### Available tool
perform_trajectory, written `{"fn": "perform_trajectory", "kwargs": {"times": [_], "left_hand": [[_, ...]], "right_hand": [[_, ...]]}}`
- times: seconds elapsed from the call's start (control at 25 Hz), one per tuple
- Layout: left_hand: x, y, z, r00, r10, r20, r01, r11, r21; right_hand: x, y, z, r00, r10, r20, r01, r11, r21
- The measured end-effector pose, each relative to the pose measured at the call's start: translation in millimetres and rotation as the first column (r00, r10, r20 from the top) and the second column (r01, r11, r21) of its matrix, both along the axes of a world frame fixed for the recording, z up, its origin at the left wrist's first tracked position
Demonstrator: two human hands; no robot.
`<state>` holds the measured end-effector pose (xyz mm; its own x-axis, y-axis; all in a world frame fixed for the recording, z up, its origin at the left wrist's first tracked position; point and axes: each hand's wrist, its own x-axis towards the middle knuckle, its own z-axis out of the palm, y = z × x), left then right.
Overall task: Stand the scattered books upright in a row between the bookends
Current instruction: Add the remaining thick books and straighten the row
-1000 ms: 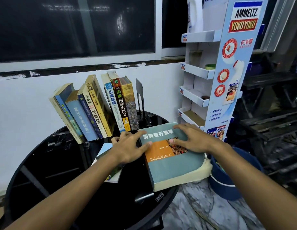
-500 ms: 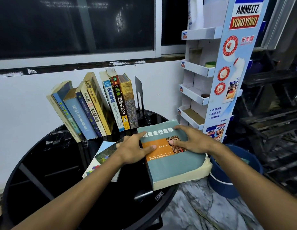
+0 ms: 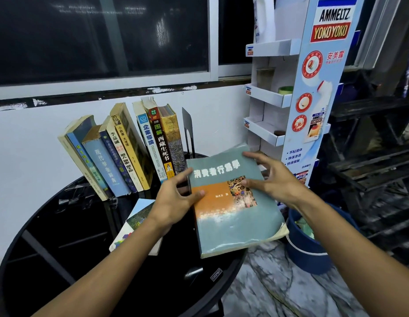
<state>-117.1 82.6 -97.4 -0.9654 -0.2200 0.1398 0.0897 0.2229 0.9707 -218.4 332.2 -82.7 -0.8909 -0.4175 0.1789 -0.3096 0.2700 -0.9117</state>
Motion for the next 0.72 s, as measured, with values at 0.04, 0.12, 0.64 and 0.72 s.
{"fn": "perform_trajectory", "kwargs": {"times": [0.04, 0.12, 0.64, 0.72], "left_hand": [[0.2, -2.2, 6.4, 0.999, -0.008, -0.043, 0.009, 0.999, 0.036], [0.3, -9.3, 19.3, 0.994, -0.023, -0.111, 0.029, 0.998, 0.059], [3.0, -25.2, 41.4, 0.924, -0.072, -0.376, 0.003, 0.983, -0.182], [3.8, -23.7, 39.9, 0.919, -0.086, -0.385, -0.005, 0.974, -0.228]], "right_hand": [[-0.5, -0.2, 6.2, 1.0, 0.006, -0.002, -0.006, 0.998, -0.067], [-3.1, -0.5, 18.0, 0.998, 0.045, -0.035, -0.05, 0.989, -0.139], [-13.8, -16.9, 34.9, 0.907, 0.009, -0.421, -0.058, 0.993, -0.102], [-15.8, -17.6, 32.3, 0.894, 0.002, -0.448, -0.05, 0.994, -0.096]]}}
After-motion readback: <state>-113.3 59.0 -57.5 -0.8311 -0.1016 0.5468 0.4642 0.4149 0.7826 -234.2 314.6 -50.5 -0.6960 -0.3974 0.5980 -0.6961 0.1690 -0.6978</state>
